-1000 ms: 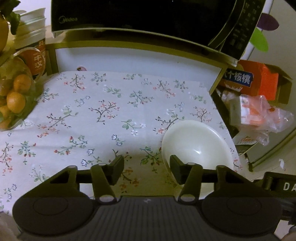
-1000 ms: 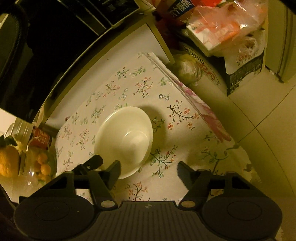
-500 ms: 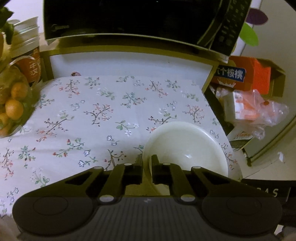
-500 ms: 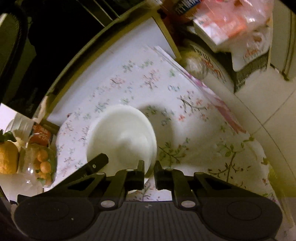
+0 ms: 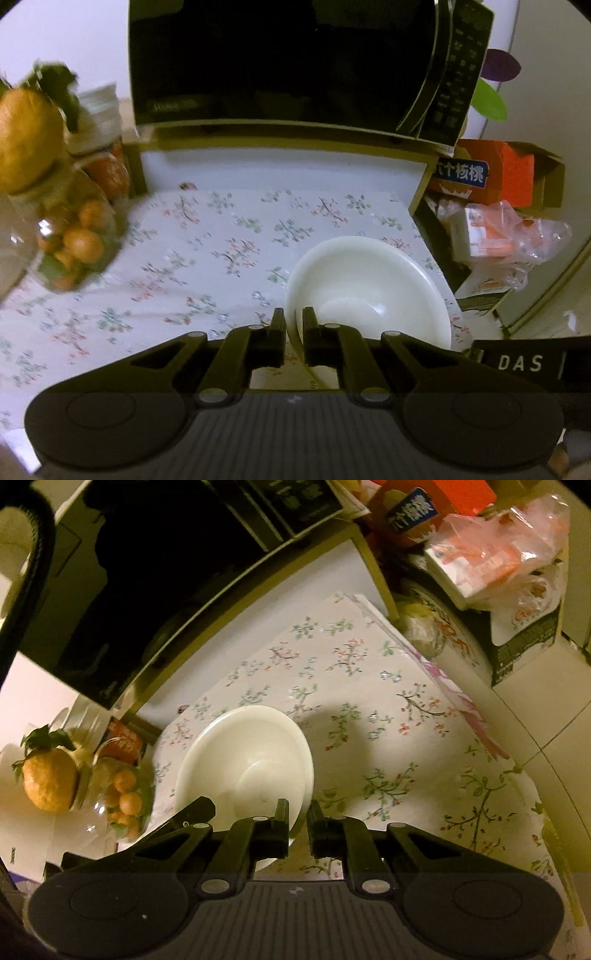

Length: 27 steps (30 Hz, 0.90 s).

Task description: Organize plates and bowls

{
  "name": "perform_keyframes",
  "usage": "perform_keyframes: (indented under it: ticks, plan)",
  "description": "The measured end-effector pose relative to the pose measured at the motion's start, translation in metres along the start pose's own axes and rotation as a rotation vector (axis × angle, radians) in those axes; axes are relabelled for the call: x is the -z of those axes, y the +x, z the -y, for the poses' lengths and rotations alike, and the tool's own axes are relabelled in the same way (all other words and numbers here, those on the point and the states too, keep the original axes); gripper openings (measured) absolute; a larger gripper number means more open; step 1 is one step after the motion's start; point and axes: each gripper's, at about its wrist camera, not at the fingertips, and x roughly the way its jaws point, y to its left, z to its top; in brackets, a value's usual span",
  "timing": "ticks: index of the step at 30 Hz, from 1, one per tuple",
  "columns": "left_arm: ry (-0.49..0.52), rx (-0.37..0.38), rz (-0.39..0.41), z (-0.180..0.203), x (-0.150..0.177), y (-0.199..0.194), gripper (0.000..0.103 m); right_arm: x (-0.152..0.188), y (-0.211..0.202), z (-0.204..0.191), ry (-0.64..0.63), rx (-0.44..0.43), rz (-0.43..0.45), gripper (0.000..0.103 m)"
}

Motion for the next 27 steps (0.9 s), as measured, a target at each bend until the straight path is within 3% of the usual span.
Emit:
perform_keyframes:
  ticks: [11,27]
  plan:
    - [0.017,-0.067,0.043,-0.006,0.013,-0.042,0.009,0.013,-0.018,-0.020,-0.076,-0.039,0.000,0.010]
    - [0.006,-0.106,0.021,-0.022,0.048,-0.091,0.010,0.061,-0.052,-0.045,-0.245,-0.078,-0.067,0.013]
